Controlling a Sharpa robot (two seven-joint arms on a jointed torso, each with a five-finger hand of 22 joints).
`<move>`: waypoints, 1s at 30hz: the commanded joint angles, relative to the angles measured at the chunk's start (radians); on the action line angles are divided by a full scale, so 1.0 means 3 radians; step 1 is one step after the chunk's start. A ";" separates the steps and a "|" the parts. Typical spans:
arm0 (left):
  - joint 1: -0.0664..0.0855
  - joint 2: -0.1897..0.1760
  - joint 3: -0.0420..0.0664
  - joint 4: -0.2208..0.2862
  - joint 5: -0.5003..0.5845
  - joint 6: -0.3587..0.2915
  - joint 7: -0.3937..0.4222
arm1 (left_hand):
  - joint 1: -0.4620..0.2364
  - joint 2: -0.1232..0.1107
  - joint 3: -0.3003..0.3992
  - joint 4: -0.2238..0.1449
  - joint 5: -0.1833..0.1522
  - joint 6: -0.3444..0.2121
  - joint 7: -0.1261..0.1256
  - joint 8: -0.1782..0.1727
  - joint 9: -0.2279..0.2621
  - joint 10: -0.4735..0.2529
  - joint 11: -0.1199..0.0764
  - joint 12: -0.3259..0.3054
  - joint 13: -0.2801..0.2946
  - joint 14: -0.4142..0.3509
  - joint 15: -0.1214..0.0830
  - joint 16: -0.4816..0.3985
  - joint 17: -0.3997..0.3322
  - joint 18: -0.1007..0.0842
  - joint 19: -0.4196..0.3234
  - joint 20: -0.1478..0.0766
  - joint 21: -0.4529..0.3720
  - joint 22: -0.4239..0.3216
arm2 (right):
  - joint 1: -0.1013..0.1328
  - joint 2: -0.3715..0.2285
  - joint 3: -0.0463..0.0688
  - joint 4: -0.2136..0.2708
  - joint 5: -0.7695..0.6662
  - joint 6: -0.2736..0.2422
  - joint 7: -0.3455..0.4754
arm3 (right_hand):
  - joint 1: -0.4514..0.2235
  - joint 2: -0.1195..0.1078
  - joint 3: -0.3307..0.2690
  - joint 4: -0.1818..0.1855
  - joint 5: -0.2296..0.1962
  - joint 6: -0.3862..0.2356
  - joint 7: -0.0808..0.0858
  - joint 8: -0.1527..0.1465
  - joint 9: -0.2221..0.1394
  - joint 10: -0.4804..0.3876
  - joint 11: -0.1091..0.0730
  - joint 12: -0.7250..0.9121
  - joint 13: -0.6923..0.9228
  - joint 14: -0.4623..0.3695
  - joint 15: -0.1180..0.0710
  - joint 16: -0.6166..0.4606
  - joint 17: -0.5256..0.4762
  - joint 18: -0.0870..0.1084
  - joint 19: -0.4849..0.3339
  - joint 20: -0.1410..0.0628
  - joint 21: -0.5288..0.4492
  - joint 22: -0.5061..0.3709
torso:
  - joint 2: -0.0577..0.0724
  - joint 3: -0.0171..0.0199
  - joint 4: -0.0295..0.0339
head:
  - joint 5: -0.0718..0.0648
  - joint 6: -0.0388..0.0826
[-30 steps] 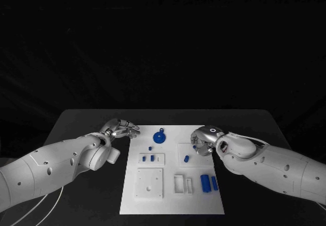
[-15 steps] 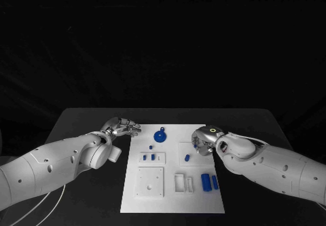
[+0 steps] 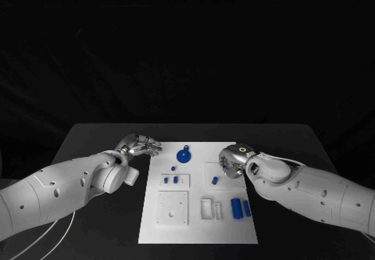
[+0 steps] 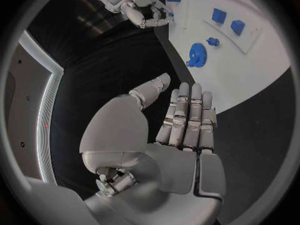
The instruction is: Assemble the parts on the task board
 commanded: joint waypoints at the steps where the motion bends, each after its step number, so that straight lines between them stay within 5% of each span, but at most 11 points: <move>1: 0.0006 0.0002 0.0003 0.0007 0.0026 0.0051 0.0032 | -0.0008 0.0021 -0.0021 -0.0004 0.0002 -0.0025 -0.0002 0.0021 0.0004 -0.0023 0.0010 -0.0018 -0.0005 0.0025 -0.0009 -0.0019 0.0004 -0.0002 -0.0021 0.0006 -0.0014 0.0005 | -0.0054 0.0022 -0.0036 0.0009 -0.0107 0.0127 -0.0048 | -0.0009 0.0020 0.0018 -0.0021 -0.0007 0.0041 -0.0008 0.0013 -0.0002 0.0204 -0.0045 -0.0018 -0.0007 -0.0004 -0.0025 0.0009 -0.0006 0.0179 -0.0002 -0.0016 0.0020 0.0064 | 0.0001 -0.0001 -0.0001 | 0.0000 -0.0003; 19: 0.0006 0.0002 0.0003 -0.0014 0.0034 0.0030 0.0034 | -0.0002 0.0036 -0.0021 -0.0007 0.0008 -0.0019 -0.0008 0.0029 0.0007 -0.0026 0.0012 -0.0019 -0.0010 0.0047 -0.0012 -0.0038 0.0019 -0.0003 -0.0022 0.0005 -0.0022 0.0010 | -0.0072 -0.0083 -0.0033 0.0215 -0.0244 -0.0200 -0.0250 | 0.0095 0.0005 0.0204 -0.0153 -0.0022 0.0220 -0.0077 0.0057 0.0018 0.0413 -0.0113 -0.0028 0.0055 0.0066 -0.0092 -0.0010 -0.0058 0.0179 0.0065 -0.0062 0.0049 0.0060 | -0.0003 -0.0006 0.0000 | -0.0003 -0.0010; 30: 0.0008 0.0005 0.0003 -0.0018 0.0045 0.0011 0.0044 | -0.0002 0.0038 -0.0022 -0.0008 0.0010 -0.0018 -0.0009 0.0031 0.0008 -0.0025 0.0012 -0.0019 -0.0011 0.0053 -0.0013 -0.0045 0.0023 -0.0003 -0.0021 0.0005 -0.0024 0.0012 | -0.0059 -0.0248 0.0150 0.0461 -0.0101 -0.0343 -0.0167 | 0.0094 -0.0050 0.0270 -0.0108 -0.0035 0.0247 -0.0085 0.0054 0.0022 0.0455 -0.0121 -0.0053 0.0061 0.0083 -0.0100 -0.0009 -0.0065 0.0179 0.0091 -0.0075 0.0057 0.0059 | -0.0005 -0.0004 -0.0005 | 0.0017 -0.0002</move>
